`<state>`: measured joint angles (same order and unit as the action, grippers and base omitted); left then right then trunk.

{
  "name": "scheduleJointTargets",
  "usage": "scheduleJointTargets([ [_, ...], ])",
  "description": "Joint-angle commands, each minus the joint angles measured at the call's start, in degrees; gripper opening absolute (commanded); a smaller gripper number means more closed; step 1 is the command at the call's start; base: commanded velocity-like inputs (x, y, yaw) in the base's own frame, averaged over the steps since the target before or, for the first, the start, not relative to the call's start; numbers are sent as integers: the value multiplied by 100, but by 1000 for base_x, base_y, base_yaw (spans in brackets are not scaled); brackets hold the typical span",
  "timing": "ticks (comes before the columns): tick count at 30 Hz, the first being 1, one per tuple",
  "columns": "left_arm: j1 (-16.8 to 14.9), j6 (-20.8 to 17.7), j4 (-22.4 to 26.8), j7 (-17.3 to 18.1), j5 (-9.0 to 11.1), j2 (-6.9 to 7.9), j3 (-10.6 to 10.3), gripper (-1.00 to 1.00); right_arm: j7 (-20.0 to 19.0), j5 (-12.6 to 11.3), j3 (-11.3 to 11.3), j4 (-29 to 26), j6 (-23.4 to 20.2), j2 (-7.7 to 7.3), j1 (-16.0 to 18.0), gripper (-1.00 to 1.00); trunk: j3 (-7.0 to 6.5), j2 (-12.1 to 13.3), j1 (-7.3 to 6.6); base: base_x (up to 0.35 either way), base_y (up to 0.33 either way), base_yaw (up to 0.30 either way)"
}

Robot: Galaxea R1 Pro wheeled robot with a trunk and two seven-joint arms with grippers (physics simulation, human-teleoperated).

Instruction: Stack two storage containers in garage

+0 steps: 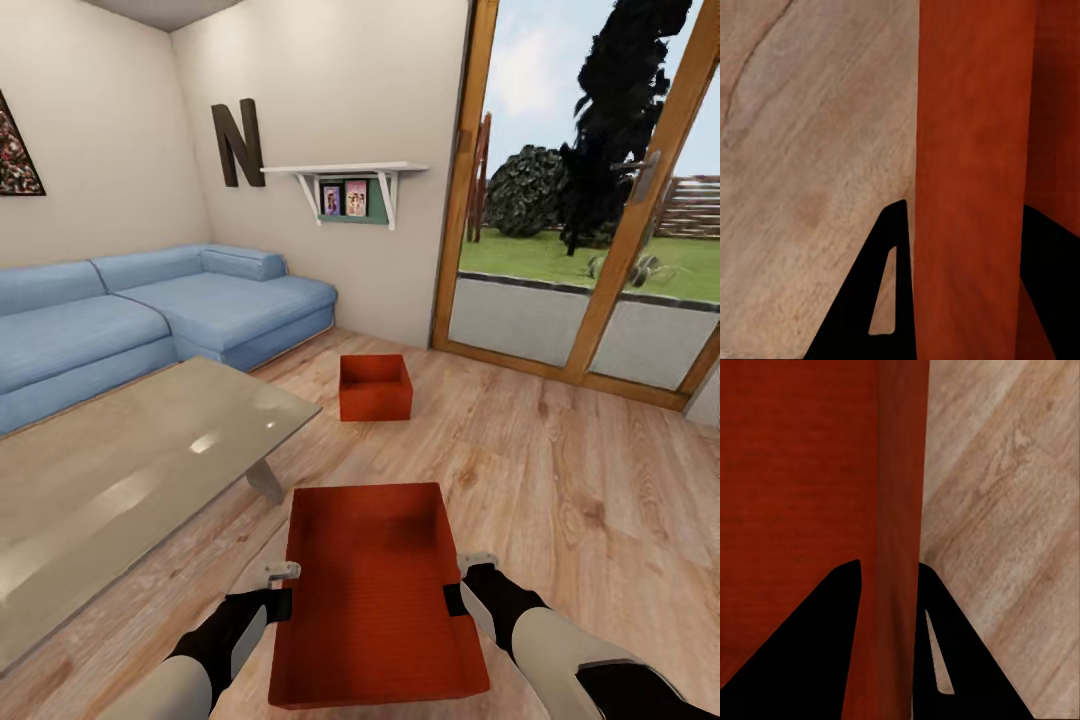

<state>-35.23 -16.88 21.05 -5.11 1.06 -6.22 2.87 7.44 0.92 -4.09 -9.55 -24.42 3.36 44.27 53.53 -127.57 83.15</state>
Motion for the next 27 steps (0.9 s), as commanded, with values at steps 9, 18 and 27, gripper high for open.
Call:
scheduleJointTargets([
  [9,1,-35,13,-25,-54,-2,38,-100,12,40,-40,-12,-45,-2,3,-100,5,-2,-4,-225,-16,61],
  [18,0,-34,13,-25,-54,-2,38,-100,12,40,-40,-12,-45,-2,3,-100,5,-2,-4,-20,-3,260],
  [27,1,-34,13,-25,-54,-2,38,-100,12,40,-40,-12,-45,-2,3,-100,5,-2,-4,-289,-71,35],
])
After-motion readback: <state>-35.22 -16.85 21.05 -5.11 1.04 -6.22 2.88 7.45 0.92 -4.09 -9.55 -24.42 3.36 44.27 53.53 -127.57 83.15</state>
